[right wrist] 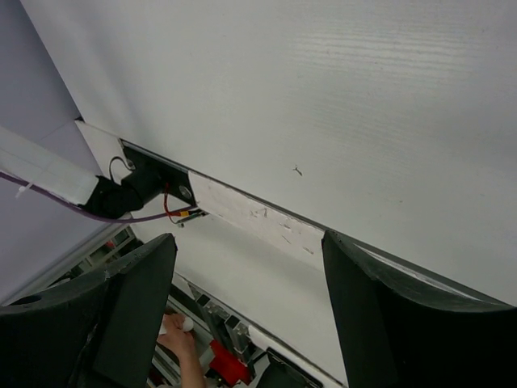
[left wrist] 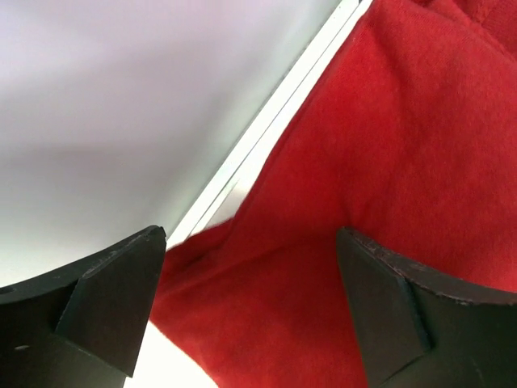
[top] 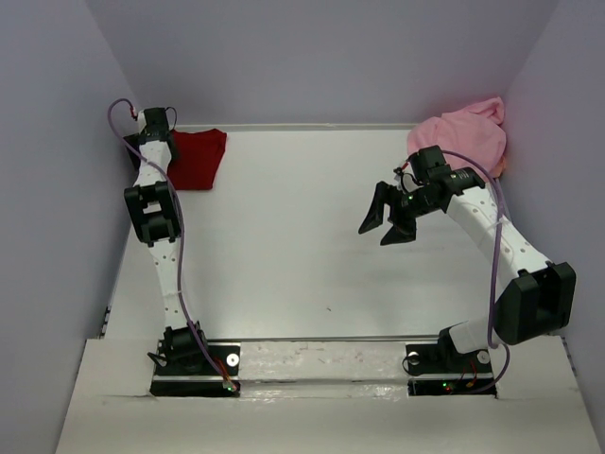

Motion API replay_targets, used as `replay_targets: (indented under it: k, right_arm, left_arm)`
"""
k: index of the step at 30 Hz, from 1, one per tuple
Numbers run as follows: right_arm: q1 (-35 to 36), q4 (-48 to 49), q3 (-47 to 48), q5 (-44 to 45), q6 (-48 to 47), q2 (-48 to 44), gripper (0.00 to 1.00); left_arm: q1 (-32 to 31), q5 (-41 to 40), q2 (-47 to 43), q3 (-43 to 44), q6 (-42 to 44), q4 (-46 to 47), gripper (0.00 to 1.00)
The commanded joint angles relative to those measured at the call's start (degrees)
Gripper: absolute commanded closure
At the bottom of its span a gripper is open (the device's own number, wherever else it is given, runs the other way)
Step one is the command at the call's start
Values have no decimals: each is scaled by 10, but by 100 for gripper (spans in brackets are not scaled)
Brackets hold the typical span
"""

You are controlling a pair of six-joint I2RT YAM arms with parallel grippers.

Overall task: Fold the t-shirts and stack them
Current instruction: Put the neatly folded tshirt into the corner of the board with the left arm

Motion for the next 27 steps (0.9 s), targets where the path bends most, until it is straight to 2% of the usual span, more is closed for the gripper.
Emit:
replay_targets:
  k: [1, 4, 10, 13, 15, 16, 17, 19, 20, 24, 27]
  right_arm:
    - [-3, 21, 6, -14, 2, -1, 21]
    - [-3, 22, 12, -17, -1, 7, 21]
    - [-3, 30, 16, -27, -1, 21, 21]
    - [-3, 30, 17, -27, -4, 22, 21]
    - [-3, 28, 16, -27, -6, 23, 21]
    - [-3, 28, 16, -28, -6, 24, 21]
    - [-3, 28, 18, -28, -6, 25, 21]
    - [-3, 26, 21, -27, -6, 26, 22]
    - [-3, 26, 26, -27, -6, 27, 22]
    - [-3, 21, 34, -27, -7, 30, 22]
    - [-3, 19, 39, -26, -7, 30, 22]
  left_arm:
    - [-3, -19, -101, -34, -15, 53, 1]
    - [-8, 3, -131, -41, -14, 64, 1]
    - [-30, -30, -175, -57, 3, 68, 1]
    - [-33, -16, -189, -66, -12, 63, 1]
    - [-34, 14, -197, -85, -21, 60, 10]
    - [-35, 22, -198, -89, -25, 54, 19]
    - [-36, 37, -197, -92, -32, 48, 50]
    - [-36, 48, -195, -105, -41, 34, 95]
    - [-36, 48, -193, -115, -51, 29, 100]
    - [-31, 47, -179, -133, -68, 26, 100]
    - [-24, 41, -155, -112, -70, 6, 100]
